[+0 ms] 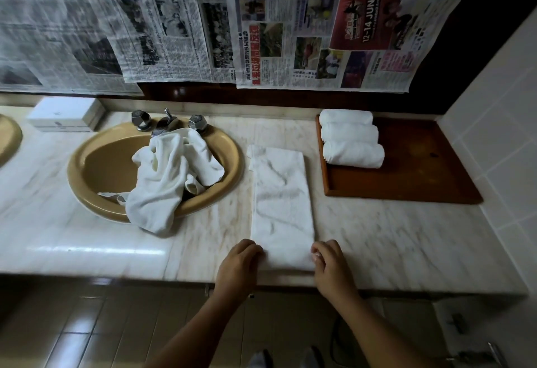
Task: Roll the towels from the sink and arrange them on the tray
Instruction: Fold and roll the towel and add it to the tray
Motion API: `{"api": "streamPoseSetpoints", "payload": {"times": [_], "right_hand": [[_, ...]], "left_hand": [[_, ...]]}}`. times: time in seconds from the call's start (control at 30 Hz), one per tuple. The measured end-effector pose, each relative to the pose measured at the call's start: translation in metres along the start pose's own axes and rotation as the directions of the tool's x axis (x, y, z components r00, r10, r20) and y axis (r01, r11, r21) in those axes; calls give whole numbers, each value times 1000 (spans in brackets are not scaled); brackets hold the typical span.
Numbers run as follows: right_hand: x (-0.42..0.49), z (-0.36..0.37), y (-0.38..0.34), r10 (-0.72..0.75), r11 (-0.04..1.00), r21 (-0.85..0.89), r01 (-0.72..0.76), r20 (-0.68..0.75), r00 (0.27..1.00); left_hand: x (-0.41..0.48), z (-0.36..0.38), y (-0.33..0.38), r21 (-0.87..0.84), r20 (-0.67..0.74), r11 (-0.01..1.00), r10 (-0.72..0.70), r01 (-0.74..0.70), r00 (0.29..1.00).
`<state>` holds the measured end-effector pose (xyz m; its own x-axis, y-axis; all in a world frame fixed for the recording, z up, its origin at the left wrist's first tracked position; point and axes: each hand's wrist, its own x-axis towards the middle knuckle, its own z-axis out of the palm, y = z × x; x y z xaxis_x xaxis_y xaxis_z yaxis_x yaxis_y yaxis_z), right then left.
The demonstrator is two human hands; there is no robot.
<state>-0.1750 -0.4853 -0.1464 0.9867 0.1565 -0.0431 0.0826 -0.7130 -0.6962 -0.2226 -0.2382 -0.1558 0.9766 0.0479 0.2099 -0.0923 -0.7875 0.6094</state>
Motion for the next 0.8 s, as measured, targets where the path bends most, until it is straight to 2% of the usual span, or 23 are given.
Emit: {"api": "streamPoseSetpoints", "payload": {"times": [0.13,0.23,0.3,0.4,0.53,0.8], "right_hand": [[3,2,9,-75,997,-15,74,-84,994],[1,-3,14,-189,978,-96,185,-37,981],[-1,-7,17,-203,973,-107,205,31,979],[-1,-8,20,-140,971,-174,165,143,980],[3,-6,18,-81,973,-203,111,150,985],[18,-4,14,33,992,-123,-9,201,979]], "left_hand": [[-9,-5,-8,15,52,996,89,-90,995],[-13,-13,-11,57,141,991,108,-117,984],[-13,-15,-13,91,179,987,116,-134,977],[-11,-16,-16,128,207,982,109,-138,972],[-5,-13,-16,130,221,986,70,-100,973],[13,-15,-19,9,215,999,-54,54,975]]}}
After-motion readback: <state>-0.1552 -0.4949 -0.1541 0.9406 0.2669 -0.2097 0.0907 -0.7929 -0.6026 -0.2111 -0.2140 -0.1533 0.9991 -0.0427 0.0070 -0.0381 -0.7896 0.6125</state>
